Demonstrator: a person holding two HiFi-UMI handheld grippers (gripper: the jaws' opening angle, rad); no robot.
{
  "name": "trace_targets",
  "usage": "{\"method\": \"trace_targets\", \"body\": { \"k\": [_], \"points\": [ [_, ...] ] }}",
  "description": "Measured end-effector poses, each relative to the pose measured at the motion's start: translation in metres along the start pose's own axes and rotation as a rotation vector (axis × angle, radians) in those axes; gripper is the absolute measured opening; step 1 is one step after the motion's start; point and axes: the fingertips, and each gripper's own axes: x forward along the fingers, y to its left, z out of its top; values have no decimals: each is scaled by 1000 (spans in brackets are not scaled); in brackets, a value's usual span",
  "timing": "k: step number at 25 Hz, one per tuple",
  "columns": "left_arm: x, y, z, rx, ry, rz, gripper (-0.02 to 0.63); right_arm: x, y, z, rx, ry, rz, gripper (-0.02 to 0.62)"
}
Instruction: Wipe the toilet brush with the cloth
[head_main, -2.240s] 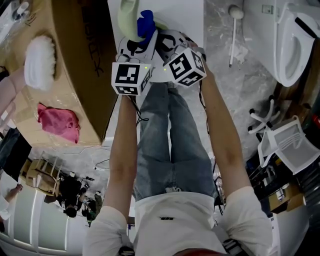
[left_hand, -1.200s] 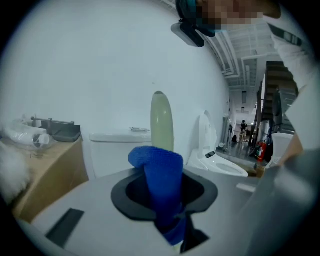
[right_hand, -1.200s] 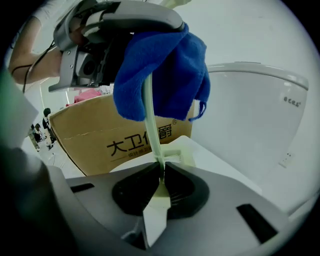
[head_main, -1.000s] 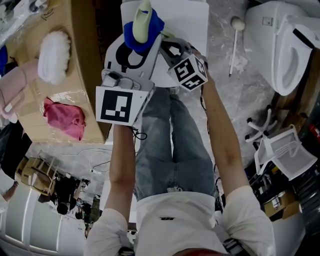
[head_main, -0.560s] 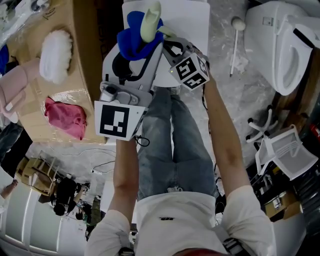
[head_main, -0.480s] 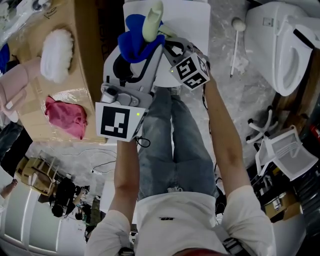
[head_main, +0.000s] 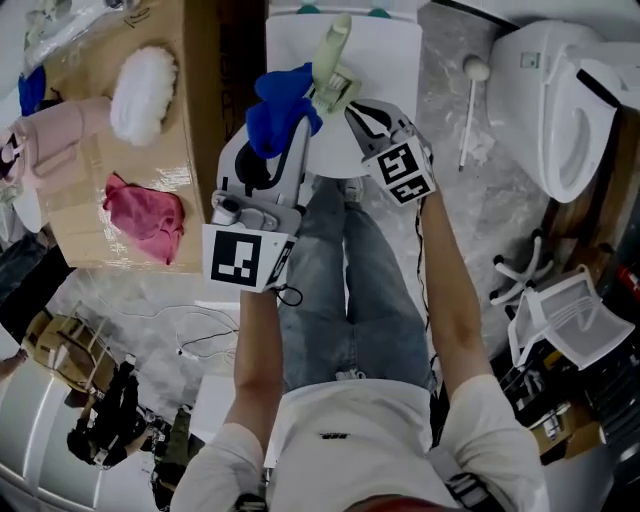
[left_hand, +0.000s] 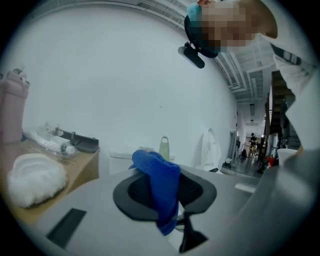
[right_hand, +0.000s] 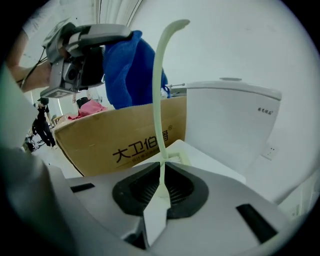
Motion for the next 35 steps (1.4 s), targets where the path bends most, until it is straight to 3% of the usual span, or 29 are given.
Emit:
{"method": "trace_targets", "body": {
  "k": [8,13,19,23,27,32,35],
  "points": [
    [-83,-42,55,43,8,31,89,-135,60,43,67,-112,-95,15],
    [-147,-76,96,78,25,22,87,-226,107,92,92,-201,-138,6],
    [-229,-96,161,60,-17,-9,87,-310,157,152,128,-297,-209,1],
    [-286,-89,192,93,-47,-85,87,-334,197,172,84,-272,-298,0],
    [-356,-68,212,129,-91,-194,87,-355,253,186,69,-260,-472,0],
    [-468,-33,217,163,-111,-400,87,-365,383,227,95,-258,-722,0],
    [-527,-12,219,127,-87,-492,87,-365,475,254,144,-249,-799,-3]
  ]
}}
